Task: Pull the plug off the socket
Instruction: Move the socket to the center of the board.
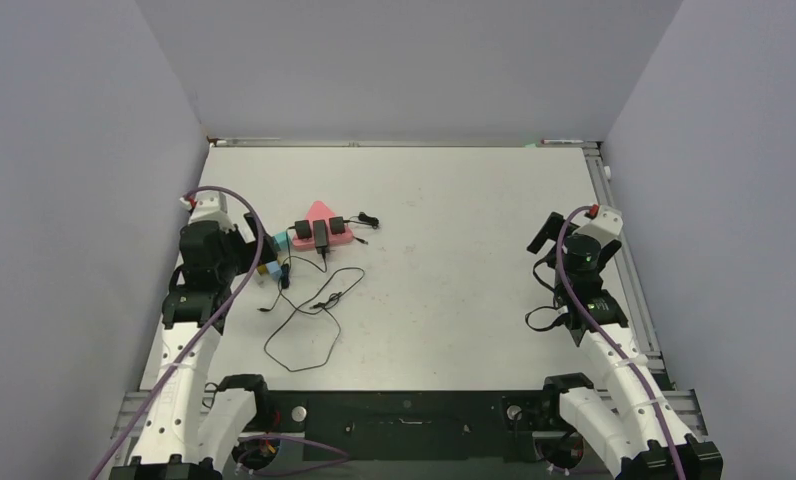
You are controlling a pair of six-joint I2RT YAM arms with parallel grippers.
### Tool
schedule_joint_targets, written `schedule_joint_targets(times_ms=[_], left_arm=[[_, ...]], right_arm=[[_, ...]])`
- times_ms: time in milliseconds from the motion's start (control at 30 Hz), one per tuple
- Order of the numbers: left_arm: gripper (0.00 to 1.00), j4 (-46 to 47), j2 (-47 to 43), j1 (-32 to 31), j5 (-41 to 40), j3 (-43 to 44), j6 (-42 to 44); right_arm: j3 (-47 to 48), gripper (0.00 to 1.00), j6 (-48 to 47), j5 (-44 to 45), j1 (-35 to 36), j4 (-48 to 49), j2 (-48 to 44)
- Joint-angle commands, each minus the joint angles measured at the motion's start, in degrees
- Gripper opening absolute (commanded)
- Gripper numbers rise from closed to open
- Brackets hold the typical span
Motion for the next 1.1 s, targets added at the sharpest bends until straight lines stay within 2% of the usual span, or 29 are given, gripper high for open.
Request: schedule_joint_targets(times_ms=[0,167,233,333,467,567,733,833,933,1067], left_arm=[[0.96,0.00,1.40,0.75,1.18,2.87,-0.48],[0.96,0.06,3.02,0.76,3.03,2.10,1.09],[0.96,-2.74,6.16,-0.65,2.88,3.63,1.42],[0.96,-5.43,12.27,-7.33,1.15,6.14,1.35],[0.96,-0.94,11.72,-14.26,6.20,3.98,1.19],[0.96,1.44,11.96,-19.13,6.00,4.56,1.01],[0.96,2.29,21.23,-24.87,4.32,9.69,0.55],[0.96,0.60,27.95,-25.12,2.02,13.45,1.81],[0.96,2.12,29.98,-24.32,-1.13,14.19,2.03],[0.96,5.18,32.16,-20.53,-0.30,14.37,0.65]], right_arm=[[1.32,0.90,-0.81,-3.10,-0.19,3.73,-0.69],[0.67,0.90,-1.78,-6.12,-0.19,5.25,-1.11],[0.50,0.90,-2.54,-9.05,-0.19,5.95,-1.11],[0.06,0.90,-3.89,-13.92,-0.06,7.15,-1.19],[0.15,0.90,-4.44,-17.77,0.05,9.16,-0.79],[0.28,0.90,-4.50,-19.81,0.14,9.09,-0.73],[0.12,0.90,-4.99,-21.14,0.40,8.52,-2.28],[-0.33,0.90,-4.87,-21.39,0.49,8.77,-3.17],[-0.58,0.90,-4.48,-21.88,0.60,9.48,-2.55],[-0.58,0.90,-4.07,-22.36,0.55,10.01,-0.91]])
